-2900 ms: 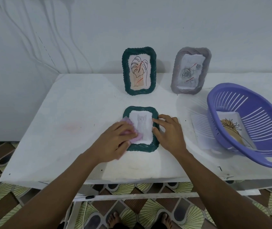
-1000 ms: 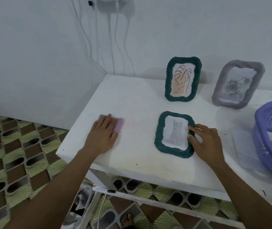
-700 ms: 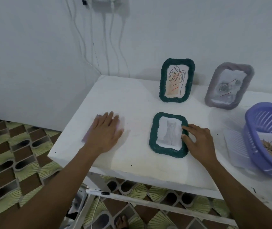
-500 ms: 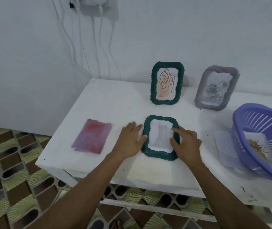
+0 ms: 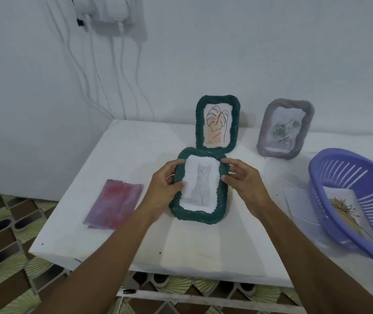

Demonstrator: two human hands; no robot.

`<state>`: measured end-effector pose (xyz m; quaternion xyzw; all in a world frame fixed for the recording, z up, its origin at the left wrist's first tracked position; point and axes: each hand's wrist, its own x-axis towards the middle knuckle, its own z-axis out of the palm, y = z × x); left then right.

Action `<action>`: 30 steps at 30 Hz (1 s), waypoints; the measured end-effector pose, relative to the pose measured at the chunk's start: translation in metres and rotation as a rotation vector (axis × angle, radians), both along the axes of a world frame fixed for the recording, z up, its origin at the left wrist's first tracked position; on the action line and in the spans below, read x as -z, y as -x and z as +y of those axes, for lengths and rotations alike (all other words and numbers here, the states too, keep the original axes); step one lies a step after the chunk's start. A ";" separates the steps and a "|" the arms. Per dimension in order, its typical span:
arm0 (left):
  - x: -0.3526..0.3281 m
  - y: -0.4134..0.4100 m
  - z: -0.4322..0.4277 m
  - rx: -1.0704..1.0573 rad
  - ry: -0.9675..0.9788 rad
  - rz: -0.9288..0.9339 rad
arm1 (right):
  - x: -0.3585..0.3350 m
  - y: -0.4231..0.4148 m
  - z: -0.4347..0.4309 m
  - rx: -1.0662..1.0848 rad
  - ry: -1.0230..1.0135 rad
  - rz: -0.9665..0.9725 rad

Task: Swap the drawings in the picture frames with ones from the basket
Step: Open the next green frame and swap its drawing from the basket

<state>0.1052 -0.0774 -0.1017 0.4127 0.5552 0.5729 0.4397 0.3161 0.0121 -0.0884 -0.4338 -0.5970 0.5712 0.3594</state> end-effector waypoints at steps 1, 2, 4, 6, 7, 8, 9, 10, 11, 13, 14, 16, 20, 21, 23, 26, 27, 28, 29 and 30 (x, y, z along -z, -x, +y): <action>-0.004 0.008 0.003 0.041 -0.012 0.000 | -0.007 0.004 0.004 -0.031 -0.028 0.017; -0.010 0.016 0.006 0.079 -0.019 0.006 | -0.015 0.008 0.008 -0.062 -0.046 0.043; -0.021 0.031 0.013 0.138 -0.023 0.032 | -0.027 0.018 0.016 -0.118 -0.069 0.101; -0.031 0.044 0.021 0.176 -0.030 0.041 | -0.036 0.029 0.025 -0.161 -0.091 0.147; -0.036 0.051 0.025 0.190 -0.030 0.034 | -0.040 0.035 0.029 -0.177 -0.096 0.174; -0.040 0.058 0.030 0.204 -0.029 0.019 | -0.042 0.041 0.034 -0.186 -0.096 0.196; -0.043 0.065 0.035 0.223 -0.029 -0.003 | -0.044 0.048 0.039 -0.191 -0.093 0.211; -0.046 0.072 0.040 0.245 -0.026 -0.026 | -0.045 0.054 0.045 -0.193 -0.089 0.222; -0.048 0.079 0.045 0.265 -0.024 -0.045 | -0.045 0.061 0.050 -0.193 -0.089 0.229; -0.052 0.092 0.056 0.284 -0.024 -0.045 | -0.046 0.074 0.062 -0.184 -0.096 0.230; -0.054 0.098 0.062 0.280 -0.025 -0.021 | -0.046 0.080 0.068 -0.178 -0.101 0.226; -0.058 0.109 0.075 0.266 -0.033 0.029 | -0.048 0.093 0.078 -0.161 -0.121 0.214; -0.057 0.137 0.101 0.214 -0.037 0.068 | -0.044 0.132 0.094 -0.083 -0.188 0.152; -0.055 0.146 0.107 0.200 -0.038 0.078 | -0.041 0.142 0.098 -0.069 -0.203 0.144; -0.051 0.162 0.118 0.179 -0.044 0.089 | -0.035 0.161 0.103 -0.043 -0.234 0.125; -0.046 0.180 0.129 0.147 -0.062 0.108 | -0.028 0.183 0.112 -0.011 -0.257 0.115; -0.045 0.184 0.131 0.134 -0.065 0.116 | -0.026 0.189 0.115 -0.002 -0.264 0.111; -0.042 0.186 0.132 0.121 -0.068 0.118 | -0.025 0.194 0.117 0.002 -0.273 0.102; -0.039 0.189 0.132 0.110 -0.077 0.113 | -0.024 0.199 0.120 0.003 -0.283 0.091; -0.036 0.190 0.131 0.102 -0.088 0.104 | -0.024 0.202 0.122 0.000 -0.293 0.077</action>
